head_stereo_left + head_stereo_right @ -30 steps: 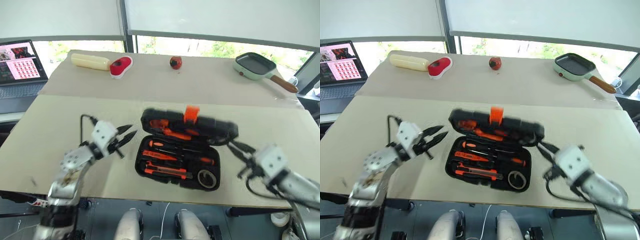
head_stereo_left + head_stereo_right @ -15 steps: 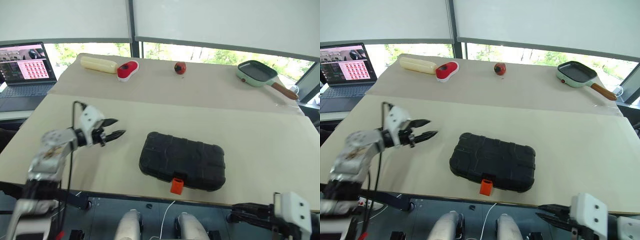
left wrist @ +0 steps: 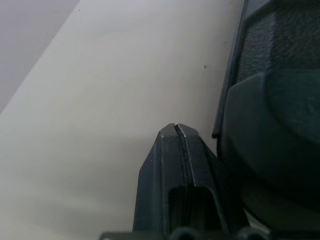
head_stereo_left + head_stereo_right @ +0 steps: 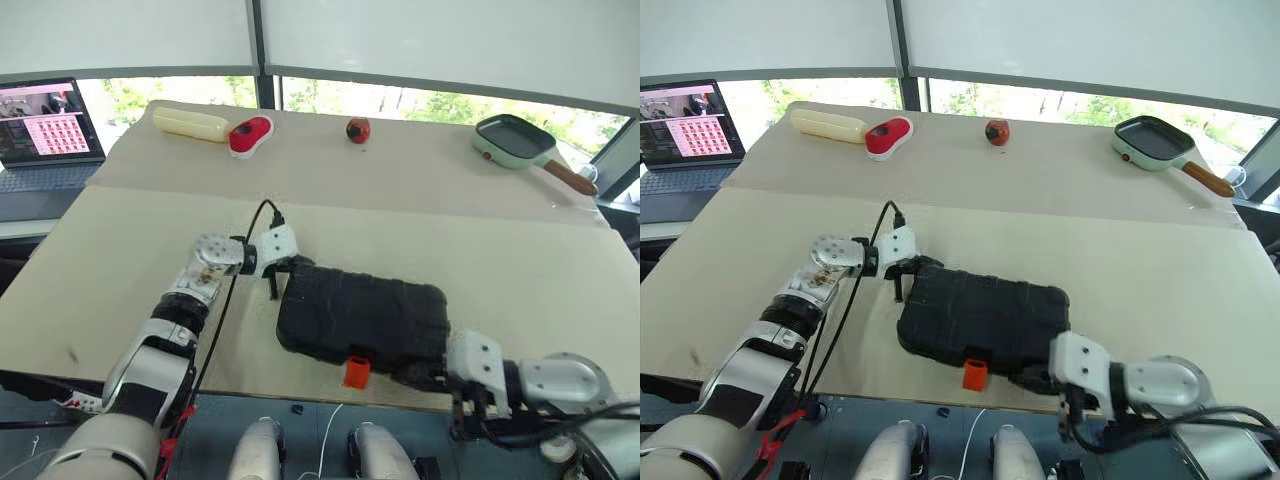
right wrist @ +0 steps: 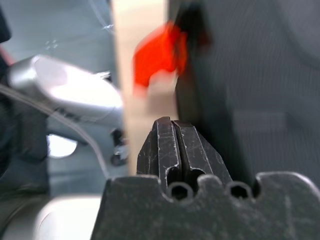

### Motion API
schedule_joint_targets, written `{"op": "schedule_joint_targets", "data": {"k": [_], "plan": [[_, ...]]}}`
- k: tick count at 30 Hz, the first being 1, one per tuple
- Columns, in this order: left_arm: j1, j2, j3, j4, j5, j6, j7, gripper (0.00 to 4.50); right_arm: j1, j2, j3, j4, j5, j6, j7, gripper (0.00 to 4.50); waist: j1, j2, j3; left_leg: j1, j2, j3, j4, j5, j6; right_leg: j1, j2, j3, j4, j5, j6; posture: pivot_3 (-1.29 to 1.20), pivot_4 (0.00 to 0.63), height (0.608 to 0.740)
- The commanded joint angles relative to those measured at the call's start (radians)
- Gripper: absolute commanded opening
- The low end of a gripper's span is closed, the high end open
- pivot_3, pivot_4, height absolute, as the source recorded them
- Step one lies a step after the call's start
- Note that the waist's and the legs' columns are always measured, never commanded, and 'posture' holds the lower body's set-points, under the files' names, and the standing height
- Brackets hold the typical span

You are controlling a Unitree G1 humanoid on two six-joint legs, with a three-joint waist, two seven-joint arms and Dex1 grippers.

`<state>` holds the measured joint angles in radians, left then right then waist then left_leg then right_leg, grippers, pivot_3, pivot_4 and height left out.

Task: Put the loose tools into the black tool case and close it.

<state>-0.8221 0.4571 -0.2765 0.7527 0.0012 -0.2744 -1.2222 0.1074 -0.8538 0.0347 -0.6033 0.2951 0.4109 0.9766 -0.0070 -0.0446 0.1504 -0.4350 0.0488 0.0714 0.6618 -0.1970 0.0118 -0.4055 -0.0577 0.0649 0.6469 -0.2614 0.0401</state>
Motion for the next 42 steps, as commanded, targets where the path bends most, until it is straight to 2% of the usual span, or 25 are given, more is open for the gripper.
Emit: {"op": "schedule_joint_targets", "data": {"k": [1, 8, 11, 14, 18, 22, 26, 34, 42], "plan": [[0.07, 0.044, -0.036, -0.224, -0.096, 0.099, -0.228, 0.03, -0.122, 0.054, -0.053, 0.097, -0.079, 0.04, -0.175, 0.0, -0.009, 0.0, 0.0, 0.0, 0.0, 0.0, 0.0, 0.0, 0.0, 0.0, 0.0, 0.0, 0.0, 0.0, 0.0, 0.0, 0.15, 0.74], [0.087, 0.085, 0.029, -0.405, -0.152, 0.261, -0.214, 0.03, -0.09, 0.026, -0.152, 0.108, -0.025, 0.07, -0.13, 0.0, 0.022, 0.002, -0.001, 0.0, -0.001, 0.0, 0.0, 0.0, 0.0, 0.0, -0.001, -0.002, 0.0, -0.001, 0.001, 0.0, 0.15, 0.74], [0.052, 0.08, 0.053, -0.473, -0.206, 0.373, -0.219, 0.03, -0.05, -0.027, -0.22, 0.083, 0.019, 0.092, -0.069, 0.0, 0.022, 0.003, -0.001, -0.002, -0.001, 0.0, 0.0, 0.0, 0.0, 0.0, -0.001, -0.002, 0.0, -0.001, 0.001, 0.0, 0.15, 0.74], [0.038, 0.066, 0.035, -0.528, -0.219, 0.401, -0.227, 0.03, -0.016, -0.068, -0.231, 0.068, 0.029, 0.083, -0.032, 0.0, 0.019, 0.003, -0.001, -0.002, -0.001, -0.001, 0.002, 0.0, 0.0, 0.001, -0.001, -0.002, 0.0, -0.001, 0.001, 0.0, 0.15, 0.74], [0.032, 0.025, -0.012, -0.542, -0.194, 0.392, -0.222, 0.03, -0.015, -0.072, -0.202, 0.075, 0.015, 0.078, -0.028, 0.0, 0.016, 0.003, -0.001, -0.001, -0.001, -0.002, 0.002, 0.0, 0.0, 0.001, -0.001, -0.002, 0.0, -0.001, 0.001, 0.0, 0.15, 0.74], [0.028, -0.016, -0.103, -0.452, -0.079, 0.274, -0.188, 0.03, -0.053, -0.043, -0.129, 0.097, -0.011, 0.08, -0.052, 0.0, 0.011, 0.003, -0.001, -0.001, -0.001, -0.002, 0.002, 0.0, 0.0, 0.001, 0.0, -0.002, 0.001, -0.001, 0.001, 0.0, 0.15, 0.74], [0.028, -0.031, -0.137, -0.375, -0.021, 0.18, -0.161, 0.03, -0.092, -0.02, -0.068, 0.127, -0.035, 0.079, -0.072, 0.0, 0.014, 0.004, -0.001, -0.001, -0.001, -0.003, 0.002, 0.0, 0.0, 0.002, 0.0, -0.002, 0.001, -0.001, 0.001, 0.0, 0.15, 0.74], [0.031, -0.038, -0.134, -0.37, -0.033, 0.162, -0.155, 0.03, -0.153, 0.07, 0.033, 0.2, -0.102, 0.045, -0.134, 0.0, 0.016, 0.004, -0.001, 0.001, -0.001, -0.002, 0.003, 0.0, 0.0, 0.004, -0.001, -0.002, 0.001, -0.001, 0.001, 0.0, 0.15, 0.74], [0.023, -0.046, -0.13, -0.38, -0.042, 0.167, -0.151, 0.03, -0.134, 0.103, 0.055, 0.188, -0.112, 0.04, -0.156, 0.0, 0.016, 0.004, -0.002, 0.001, -0.001, -0.002, 0.003, 0.0, 0.0, 0.004, 0.0, -0.002, 0.001, -0.001, 0.001, 0.0, 0.15, 0.74]]}}
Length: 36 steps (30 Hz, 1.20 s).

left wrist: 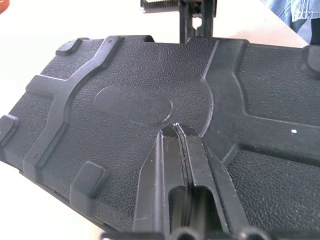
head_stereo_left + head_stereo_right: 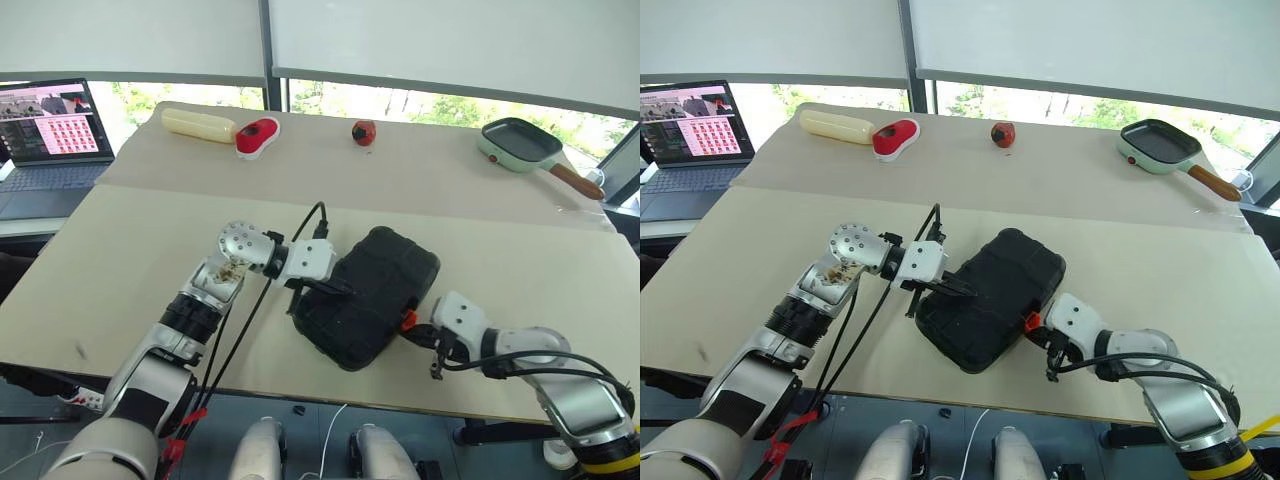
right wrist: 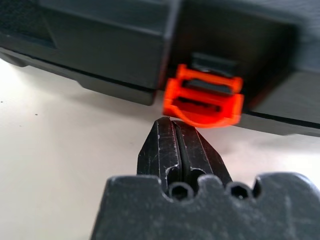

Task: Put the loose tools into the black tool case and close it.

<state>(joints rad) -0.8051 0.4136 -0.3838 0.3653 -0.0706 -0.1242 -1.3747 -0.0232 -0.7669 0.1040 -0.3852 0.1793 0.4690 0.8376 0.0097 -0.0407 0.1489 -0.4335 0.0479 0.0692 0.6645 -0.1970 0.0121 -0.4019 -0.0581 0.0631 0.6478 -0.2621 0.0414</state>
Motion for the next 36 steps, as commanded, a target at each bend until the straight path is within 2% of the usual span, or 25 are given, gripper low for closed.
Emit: {"op": "schedule_joint_targets", "data": {"k": [1, 10, 15, 19, 24, 29, 36], "plan": [[0.007, -0.003, -0.023, 0.005, 0.03, 0.017, 0.001, 0.03, -0.007, 0.023, -0.018, -0.034, 0.009, -0.015, -0.022, 0.0, -0.001, 0.0, 0.0, 0.0, 0.0, 0.0, 0.0, 0.0, 0.0, 0.0, 0.0, 0.0, 0.0, 0.0, 0.0, 0.0, 0.15, 0.74], [0.023, -0.01, -0.074, 0.066, 0.093, -0.088, 0.002, 0.03, -0.029, 0.031, -0.158, -0.166, 0.106, 0.05, -0.033, 0.0, -0.02, 0.001, -0.001, 0.0, 0.001, 0.0, 0.0, 0.0, 0.0, -0.001, 0.001, 0.0, 0.001, 0.0, 0.0, 0.0, 0.15, 0.74], [0.023, -0.025, -0.077, 0.088, 0.102, -0.108, 0.004, 0.03, -0.028, 0.035, -0.166, -0.187, 0.126, 0.082, -0.037, 0.0, -0.018, 0.005, -0.003, 0.011, 0.001, 0.0, 0.0, 0.0, 0.0, 0.01, 0.001, 0.0, 0.0, 0.0, 0.0, 0.0, 0.15, 0.74], [0.021, -0.028, -0.074, 0.096, 0.101, -0.113, 0.004, 0.03, 0.001, -0.003, -0.161, -0.192, 0.11, 0.078, -0.03, 0.0, -0.012, 0.005, -0.004, 0.011, 0.0, 0.0, 0.0, 0.0, 0.0, 0.012, 0.0, 0.0, -0.002, -0.001, 0.0, 0.0, 0.15, 0.74], [0.019, -0.01, -0.065, 0.102, 0.098, -0.12, -0.004, 0.03, 0.137, -0.086, -0.255, -0.215, 0.146, 0.088, 0.036, 0.0, -0.007, 0.005, -0.004, 0.011, 0.0, 0.0, 0.0, -0.001, 0.0, 0.012, -0.001, 0.0, -0.002, -0.001, 0.0, 0.0, 0.15, 0.74], [0.016, -0.01, -0.065, 0.103, 0.098, -0.12, -0.002, 0.03, 0.165, -0.069, -0.221, -0.171, 0.104, 0.046, 0.01, 0.0, -0.014, 0.006, -0.007, 0.012, 0.001, 0.0, 0.0, -0.001, 0.0, 0.013, 0.0, 0.0, -0.002, -0.001, 0.0, 0.0, 0.15, 0.74], [0.006, -0.024, -0.068, 0.099, 0.095, -0.114, -0.001, 0.03, 0.04, 0.013, -0.073, 0.004, 0.009, -0.001, -0.046, 0.0, -0.015, 0.006, -0.008, 0.011, 0.001, 0.0, 0.0, -0.001, 0.0, 0.012, 0.0, 0.0, -0.002, -0.002, 0.0, 0.0, 0.15, 0.74]]}}
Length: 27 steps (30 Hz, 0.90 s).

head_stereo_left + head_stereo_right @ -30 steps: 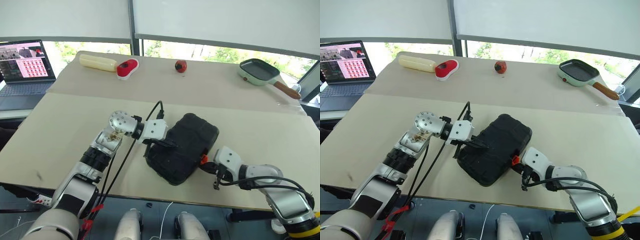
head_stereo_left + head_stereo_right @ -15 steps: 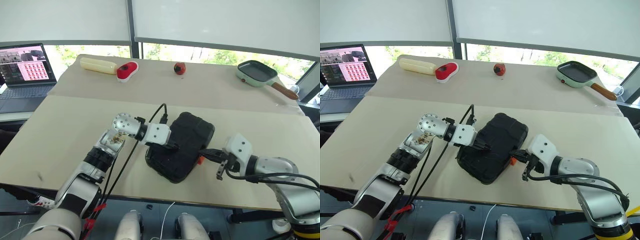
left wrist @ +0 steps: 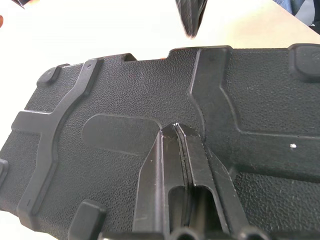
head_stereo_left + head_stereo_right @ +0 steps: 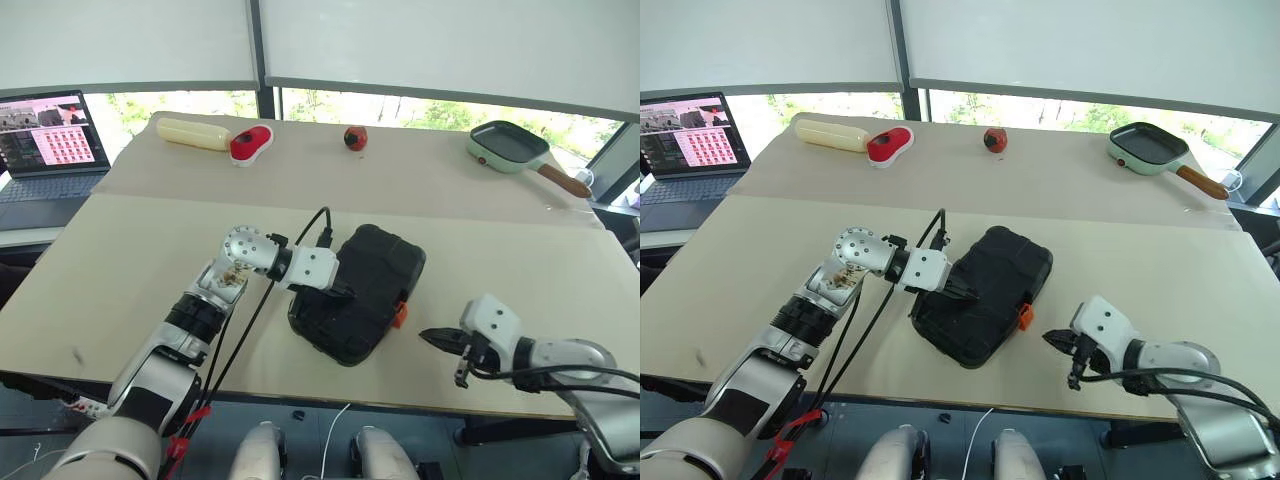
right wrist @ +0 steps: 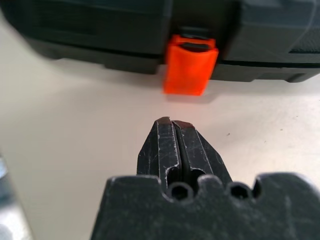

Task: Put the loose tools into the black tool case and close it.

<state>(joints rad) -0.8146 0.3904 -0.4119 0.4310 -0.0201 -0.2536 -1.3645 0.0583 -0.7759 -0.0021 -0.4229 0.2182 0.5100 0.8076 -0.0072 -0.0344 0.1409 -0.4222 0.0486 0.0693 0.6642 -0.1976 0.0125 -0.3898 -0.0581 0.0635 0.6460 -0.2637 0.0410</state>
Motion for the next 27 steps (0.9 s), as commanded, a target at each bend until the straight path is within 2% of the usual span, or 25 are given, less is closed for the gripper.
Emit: {"op": "schedule_joint_targets", "data": {"k": [1, 9, 15, 18, 23, 27], "plan": [[0.014, -0.003, -0.041, 0.035, 0.045, 0.015, -0.011, 0.03, -0.058, 0.033, 0.053, 0.057, -0.039, -0.043, -0.02, 0.0, 0.002, 0.0, 0.0, 0.0, 0.0, 0.0, 0.0, 0.0, 0.0, 0.0, 0.0, 0.0, 0.0, 0.0, 0.0, 0.0, 0.15, 0.74], [0.007, -0.007, -0.038, 0.032, 0.043, 0.02, -0.013, 0.03, -0.147, 0.146, 0.124, 0.13, -0.074, -0.085, -0.069, 0.0, -0.003, 0.0, -0.001, 0.0, 0.0, 0.0, 0.0, 0.0, 0.0, 0.0, 0.0, 0.0, 0.0, 0.0, 0.0, 0.0, 0.15, 0.74], [0.006, -0.009, -0.037, 0.028, 0.043, 0.024, -0.017, 0.03, -0.164, 0.217, 0.079, 0.069, -0.017, -0.109, -0.066, 0.0, -0.014, 0.0, -0.001, 0.0, 0.001, 0.0, 0.0, 0.0, 0.0, -0.001, 0.002, 0.001, 0.001, 0.0, 0.0, 0.0, 0.15, 0.74], [0.002, -0.015, -0.036, 0.033, 0.045, 0.024, -0.017, 0.03, -0.167, 0.245, 0.02, 0.008, 0.06, -0.075, -0.06, 0.0, -0.013, 0.0, 0.0, 0.0, 0.001, 0.0, 0.0, 0.0, 0.0, -0.001, 0.002, 0.001, 0.001, 0.0, -0.001, 0.0, 0.15, 0.74], [0.001, -0.02, -0.038, 0.039, 0.049, 0.02, -0.018, 0.03, -0.166, 0.244, -0.024, -0.045, 0.111, -0.036, -0.051, 0.0, -0.014, 0.001, 0.0, 0.0, 0.001, 0.0, -0.001, 0.0, 0.0, -0.002, 0.002, 0.002, 0.001, 0.0, -0.001, 0.0, 0.15, 0.74], [0.002, -0.023, -0.047, 0.065, 0.068, -0.001, -0.016, 0.03, -0.139, 0.193, -0.027, -0.065, 0.098, -0.028, -0.032, 0.0, 0.0, 0.002, -0.001, 0.0, 0.001, 0.0, -0.001, 0.0, 0.0, -0.001, 0.001, 0.001, 0.0, 0.0, 0.0, 0.0, 0.15, 0.74]]}}
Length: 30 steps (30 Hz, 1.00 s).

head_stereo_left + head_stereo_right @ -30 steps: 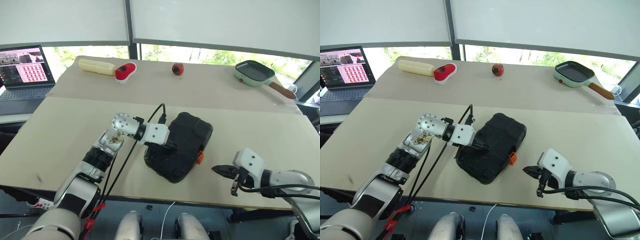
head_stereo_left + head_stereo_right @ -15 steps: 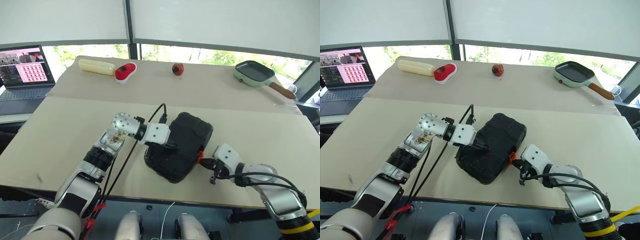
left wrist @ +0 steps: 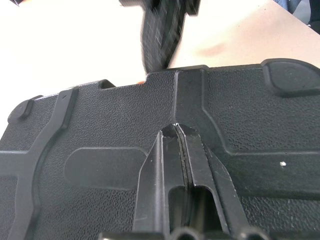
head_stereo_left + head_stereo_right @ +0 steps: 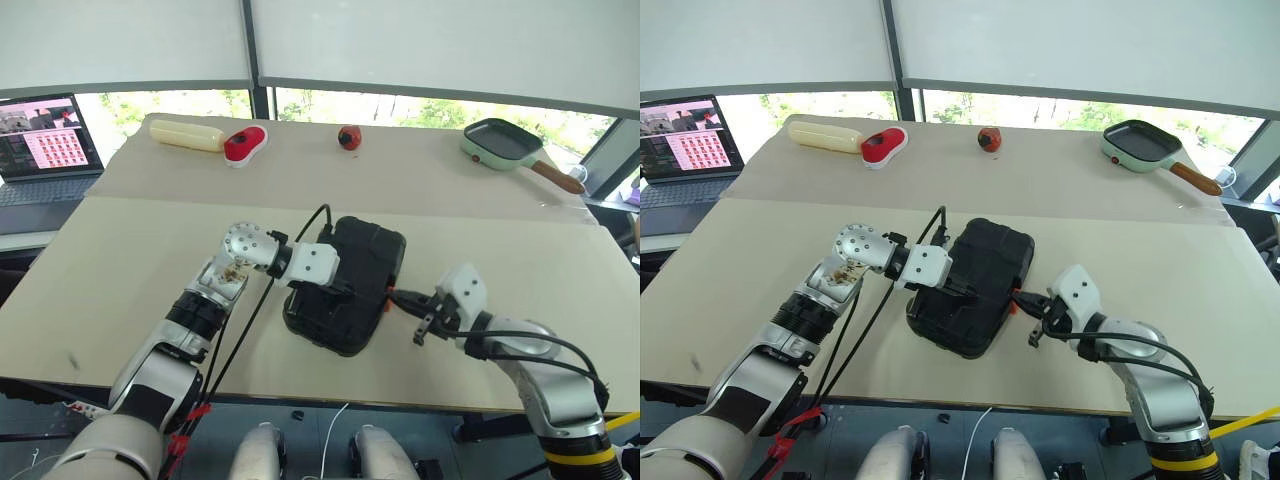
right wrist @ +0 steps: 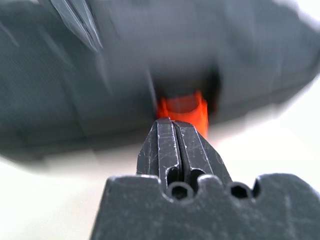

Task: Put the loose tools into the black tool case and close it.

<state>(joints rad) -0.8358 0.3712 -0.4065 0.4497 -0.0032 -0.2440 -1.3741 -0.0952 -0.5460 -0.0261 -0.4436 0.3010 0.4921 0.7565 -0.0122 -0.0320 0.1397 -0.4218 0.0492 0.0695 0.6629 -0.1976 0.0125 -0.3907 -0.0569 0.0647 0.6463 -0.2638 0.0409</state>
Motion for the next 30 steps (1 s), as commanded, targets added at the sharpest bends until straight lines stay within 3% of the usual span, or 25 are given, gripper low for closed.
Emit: {"op": "schedule_joint_targets", "data": {"k": [1, 6, 9, 15, 30], "plan": [[0.023, -0.004, -0.054, 0.052, 0.055, -0.016, -0.006, 0.03, 0.022, -0.053, -0.005, -0.044, 0.007, -0.01, 0.026, 0.0, 0.008, 0.0, 0.0, 0.0, 0.0, 0.0, 0.0, 0.0, 0.0, 0.0, -0.001, -0.001, 0.0, 0.0, 0.0, 0.0, 0.15, 0.74], [0.022, -0.003, -0.056, 0.069, 0.064, -0.027, 0.001, 0.03, 0.056, -0.147, -0.043, -0.009, 0.008, 0.005, 0.065, 0.0, 0.012, 0.0, -0.001, 0.0, -0.001, 0.0, 0.0, 0.0, 0.0, 0.001, -0.002, -0.001, -0.002, 0.0, 0.0, 0.0, 0.15, 0.74], [0.021, 0.002, -0.054, 0.071, 0.062, -0.03, -0.003, 0.0, 0.049, -0.187, -0.058, 0.062, 0.005, -0.02, 0.09, 0.77, 0.011, 0.0, -0.001, 0.0, -0.001, 0.0, 0.0, 0.0, 0.0, 0.001, -0.002, -0.001, -0.002, 0.0, 0.0, 0.0, 0.15, 0.74], [0.023, 0.029, -0.044, 0.058, 0.054, -0.029, -0.019, 0.0, -0.033, -0.182, -0.025, 0.269, -0.014, -0.143, 0.156, 2.86, 0.008, 0.001, -0.001, 0.0, -0.001, 0.0, 0.0, 0.0, 0.0, 0.001, -0.001, 0.0, -0.002, 0.0, 0.0, 0.0, 0.15, 0.74], [0.029, 0.084, -0.037, -0.001, 0.044, -0.001, -0.037, 0.0, -0.157, -0.095, 0.051, 0.458, -0.007, -0.239, 0.283, 2.86, -0.006, 0.001, -0.001, 0.0, 0.0, 0.0, -0.002, 0.0, 0.0, 0.0, 0.0, 0.0, -0.002, -0.001, -0.001, 0.0, 0.15, 0.74]]}}
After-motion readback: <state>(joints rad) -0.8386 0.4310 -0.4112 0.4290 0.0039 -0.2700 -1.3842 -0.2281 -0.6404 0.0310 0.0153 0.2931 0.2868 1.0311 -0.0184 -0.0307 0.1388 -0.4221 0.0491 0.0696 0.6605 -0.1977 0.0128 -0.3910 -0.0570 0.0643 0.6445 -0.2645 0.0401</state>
